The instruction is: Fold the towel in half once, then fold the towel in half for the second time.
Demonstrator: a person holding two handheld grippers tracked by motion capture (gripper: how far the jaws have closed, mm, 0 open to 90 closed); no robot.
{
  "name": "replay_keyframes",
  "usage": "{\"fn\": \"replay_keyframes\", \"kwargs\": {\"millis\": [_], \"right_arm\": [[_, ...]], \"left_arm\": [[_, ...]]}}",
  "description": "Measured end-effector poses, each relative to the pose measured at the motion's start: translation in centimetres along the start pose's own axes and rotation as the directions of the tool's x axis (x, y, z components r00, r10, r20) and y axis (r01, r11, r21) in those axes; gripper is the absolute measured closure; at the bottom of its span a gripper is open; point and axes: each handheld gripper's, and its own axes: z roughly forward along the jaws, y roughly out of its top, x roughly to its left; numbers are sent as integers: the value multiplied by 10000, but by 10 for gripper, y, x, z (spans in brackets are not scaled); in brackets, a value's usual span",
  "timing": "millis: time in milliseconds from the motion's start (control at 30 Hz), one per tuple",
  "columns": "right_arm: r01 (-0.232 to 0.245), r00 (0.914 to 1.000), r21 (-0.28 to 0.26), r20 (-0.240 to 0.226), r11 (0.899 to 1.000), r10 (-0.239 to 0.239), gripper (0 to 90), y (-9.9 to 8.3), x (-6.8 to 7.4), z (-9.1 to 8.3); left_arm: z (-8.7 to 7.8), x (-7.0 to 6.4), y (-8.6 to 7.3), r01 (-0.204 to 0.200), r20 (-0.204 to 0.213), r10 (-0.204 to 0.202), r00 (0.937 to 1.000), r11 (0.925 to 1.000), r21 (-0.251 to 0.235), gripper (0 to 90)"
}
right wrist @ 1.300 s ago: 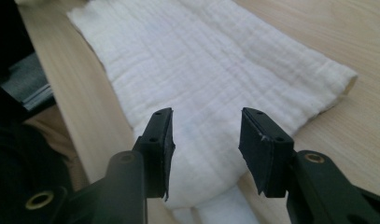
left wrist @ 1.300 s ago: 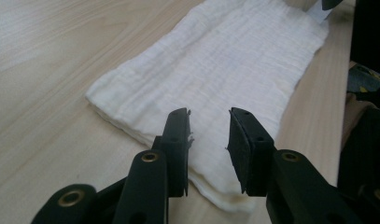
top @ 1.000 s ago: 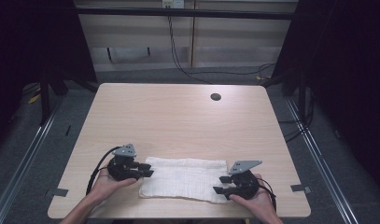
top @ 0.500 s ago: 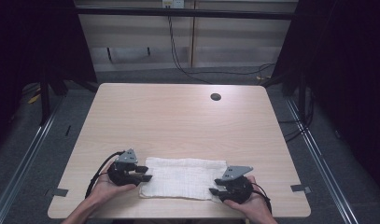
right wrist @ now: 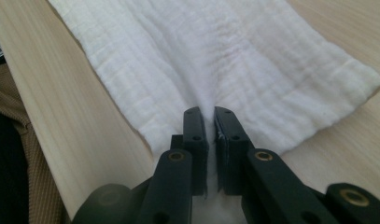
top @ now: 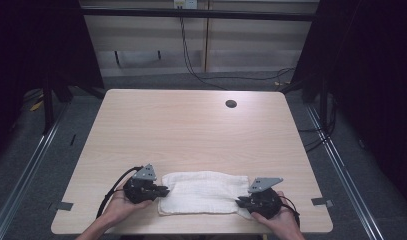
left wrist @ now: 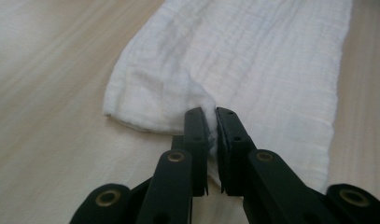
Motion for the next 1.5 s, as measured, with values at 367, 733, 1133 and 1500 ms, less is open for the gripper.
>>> {"fn": "replay_keyframes", "kwargs": {"millis": [367,733,1133,1500], "right_arm": [[-304,9993,-843,-230,9960,286,658,4,6,-11],[106,9959,-1224,-879,9924,-215,552,28,35,7],[805,9780,-1107,-1830,9906,-999,589,69,66,31],[1506,9435,-932,-2836,9842,-1713,620,111,99,80]], "left_arm": [[-6,3,0,347,139,-343,9993,9989,-323,683],[-19,14,12,485,-784,-559,9954,9944,-935,622],[-15,37,29,995,-893,-1073,9902,9911,-883,568],[-20,38,17,1128,-1011,-1228,9873,9886,-997,525]]}}
